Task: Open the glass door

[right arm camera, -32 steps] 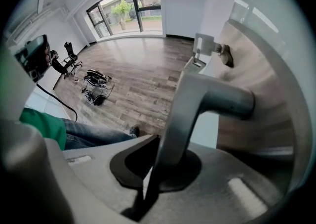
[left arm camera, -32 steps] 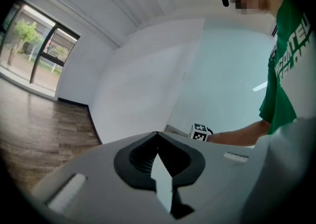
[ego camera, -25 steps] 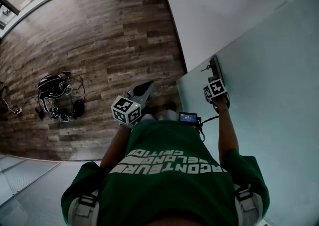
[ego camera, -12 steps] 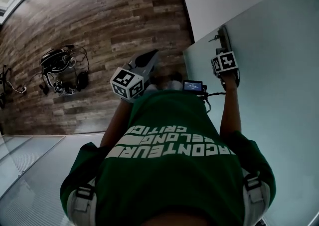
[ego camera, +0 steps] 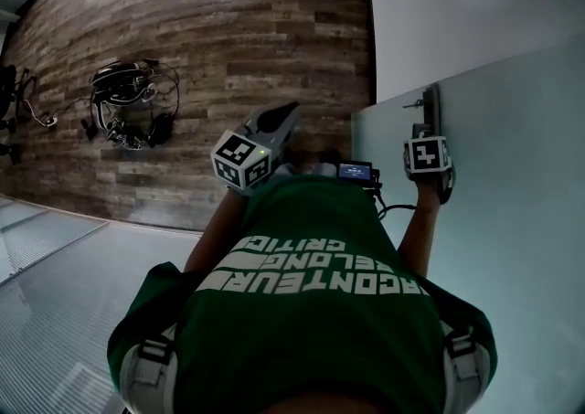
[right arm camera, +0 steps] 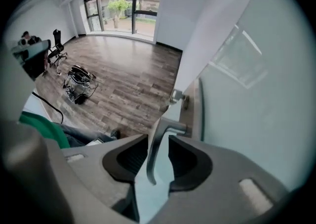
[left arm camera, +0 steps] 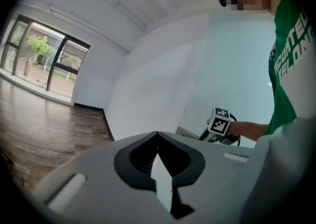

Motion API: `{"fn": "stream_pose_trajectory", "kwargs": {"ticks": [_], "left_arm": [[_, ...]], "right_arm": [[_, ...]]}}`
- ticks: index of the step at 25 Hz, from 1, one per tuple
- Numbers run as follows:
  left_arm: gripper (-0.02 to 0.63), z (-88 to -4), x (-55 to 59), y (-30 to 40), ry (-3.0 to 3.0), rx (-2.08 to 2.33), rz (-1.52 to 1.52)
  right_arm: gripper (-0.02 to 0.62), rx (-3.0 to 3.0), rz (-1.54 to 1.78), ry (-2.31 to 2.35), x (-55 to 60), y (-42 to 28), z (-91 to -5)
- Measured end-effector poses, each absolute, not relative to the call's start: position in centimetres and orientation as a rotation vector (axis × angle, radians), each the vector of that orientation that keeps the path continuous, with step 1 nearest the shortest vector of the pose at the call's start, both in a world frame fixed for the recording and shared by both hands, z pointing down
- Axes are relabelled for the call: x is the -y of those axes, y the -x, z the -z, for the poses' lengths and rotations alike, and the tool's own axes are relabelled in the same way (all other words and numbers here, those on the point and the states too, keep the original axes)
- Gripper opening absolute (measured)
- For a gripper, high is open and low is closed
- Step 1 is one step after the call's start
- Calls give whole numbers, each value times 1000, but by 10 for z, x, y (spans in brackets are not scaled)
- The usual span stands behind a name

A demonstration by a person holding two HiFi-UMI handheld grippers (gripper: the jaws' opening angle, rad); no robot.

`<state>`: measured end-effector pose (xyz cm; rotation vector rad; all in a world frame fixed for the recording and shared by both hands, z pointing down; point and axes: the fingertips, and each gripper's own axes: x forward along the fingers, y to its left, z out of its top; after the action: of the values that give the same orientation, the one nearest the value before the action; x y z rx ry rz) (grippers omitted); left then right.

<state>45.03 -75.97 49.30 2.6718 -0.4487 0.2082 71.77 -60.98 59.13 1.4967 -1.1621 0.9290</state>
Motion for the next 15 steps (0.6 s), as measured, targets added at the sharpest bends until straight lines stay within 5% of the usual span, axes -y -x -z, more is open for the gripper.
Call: {"fn": "stream_pose_trajectory", "kwargs": {"ticks": [11, 15], "left_arm": [[11, -488, 774, -449, -2654, 599, -167], [11, -487, 779, -440, -2629, 699, -141]], "right_arm": [[118, 1565, -564, -1525, 725, -693, -523], [70, 1766, -398, -1523, 766, -663, -505]]}}
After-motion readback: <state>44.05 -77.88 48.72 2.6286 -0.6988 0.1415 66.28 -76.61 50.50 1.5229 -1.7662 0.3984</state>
